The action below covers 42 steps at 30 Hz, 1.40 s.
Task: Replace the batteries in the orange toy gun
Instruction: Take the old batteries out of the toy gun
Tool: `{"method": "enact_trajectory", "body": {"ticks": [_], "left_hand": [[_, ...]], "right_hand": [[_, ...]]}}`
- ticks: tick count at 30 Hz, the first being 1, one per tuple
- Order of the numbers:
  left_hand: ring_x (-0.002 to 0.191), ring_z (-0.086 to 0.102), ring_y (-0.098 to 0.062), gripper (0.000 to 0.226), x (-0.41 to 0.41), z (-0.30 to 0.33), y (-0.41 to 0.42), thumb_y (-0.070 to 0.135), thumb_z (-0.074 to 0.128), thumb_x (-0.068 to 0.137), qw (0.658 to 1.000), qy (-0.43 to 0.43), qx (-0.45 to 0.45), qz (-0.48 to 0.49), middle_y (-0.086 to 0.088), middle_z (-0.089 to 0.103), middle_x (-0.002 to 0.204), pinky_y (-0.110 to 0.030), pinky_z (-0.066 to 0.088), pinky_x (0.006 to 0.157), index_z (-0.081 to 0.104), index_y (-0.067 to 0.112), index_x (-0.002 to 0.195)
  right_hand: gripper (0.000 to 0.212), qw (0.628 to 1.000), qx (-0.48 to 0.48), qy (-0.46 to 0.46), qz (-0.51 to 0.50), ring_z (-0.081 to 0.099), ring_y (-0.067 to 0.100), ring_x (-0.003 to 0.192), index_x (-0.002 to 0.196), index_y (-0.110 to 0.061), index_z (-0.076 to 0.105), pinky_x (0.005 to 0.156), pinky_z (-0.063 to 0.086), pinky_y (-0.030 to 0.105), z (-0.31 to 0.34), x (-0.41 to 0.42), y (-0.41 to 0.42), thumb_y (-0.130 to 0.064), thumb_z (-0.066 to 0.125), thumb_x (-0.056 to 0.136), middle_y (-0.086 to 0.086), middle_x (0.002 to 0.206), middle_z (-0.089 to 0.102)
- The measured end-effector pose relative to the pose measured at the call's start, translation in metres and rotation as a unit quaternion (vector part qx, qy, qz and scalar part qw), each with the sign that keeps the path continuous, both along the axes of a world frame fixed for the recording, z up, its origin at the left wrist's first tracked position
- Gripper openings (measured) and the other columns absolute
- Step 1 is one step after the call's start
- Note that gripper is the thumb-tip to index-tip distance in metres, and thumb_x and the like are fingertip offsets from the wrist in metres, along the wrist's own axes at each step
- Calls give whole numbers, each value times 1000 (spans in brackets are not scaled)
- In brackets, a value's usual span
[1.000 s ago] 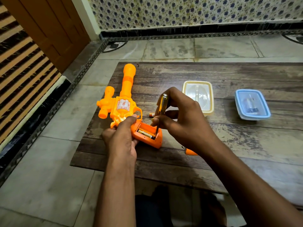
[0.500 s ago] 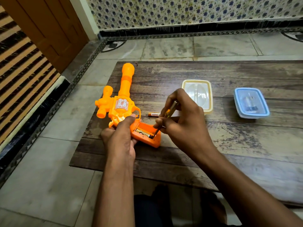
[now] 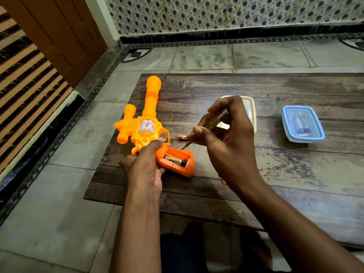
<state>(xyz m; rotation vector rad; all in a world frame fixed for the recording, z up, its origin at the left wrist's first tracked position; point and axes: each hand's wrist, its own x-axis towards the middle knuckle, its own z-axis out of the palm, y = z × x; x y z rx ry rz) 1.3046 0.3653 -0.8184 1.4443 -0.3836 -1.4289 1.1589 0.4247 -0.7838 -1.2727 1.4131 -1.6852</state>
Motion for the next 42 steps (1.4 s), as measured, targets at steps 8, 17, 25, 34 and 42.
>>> {"method": "enact_trajectory", "body": {"ticks": [8,17,25,34,42], "left_hand": [[96,76,-33,61,-1,-3,-1,2,82,77,1000,-1,3,4,-19,72,115,-57,62,78,48,10,128],[98,77,-30,57,5,-14,-8,7,81,81,1000,-1,8,-13,-19,75,115,-47,64,66,56,7,132],[96,78,-30,59,9,-18,-10,6,81,79,1000,22,12,-15,-18,75,115,-56,63,73,57,8,132],[96,77,-33,67,5,-11,-6,3,83,75,1000,26,7,-1,-19,75,114,-61,61,76,52,10,134],[89,76,-31,41,1,-2,-2,-2,78,80,1000,11,-3,5,-17,74,104,-53,63,74,60,9,115]], "right_hand": [[37,991,22,112,65,76,15,69,110,-7,49,66,64,41,-2,-8,3,15,67,86,5,83,64],[38,999,42,6,30,76,30,72,103,-12,45,64,64,52,-17,-2,2,13,67,85,12,87,64],[37,996,49,-77,15,76,33,71,106,-9,43,67,65,52,-13,-4,4,18,61,88,22,92,63],[48,996,-51,56,46,65,24,65,133,-9,42,62,59,44,-7,-6,-2,13,52,93,8,83,57],[27,911,47,390,129,63,22,89,114,-15,61,75,54,45,-21,-4,-3,-20,70,89,1,103,66]]}}
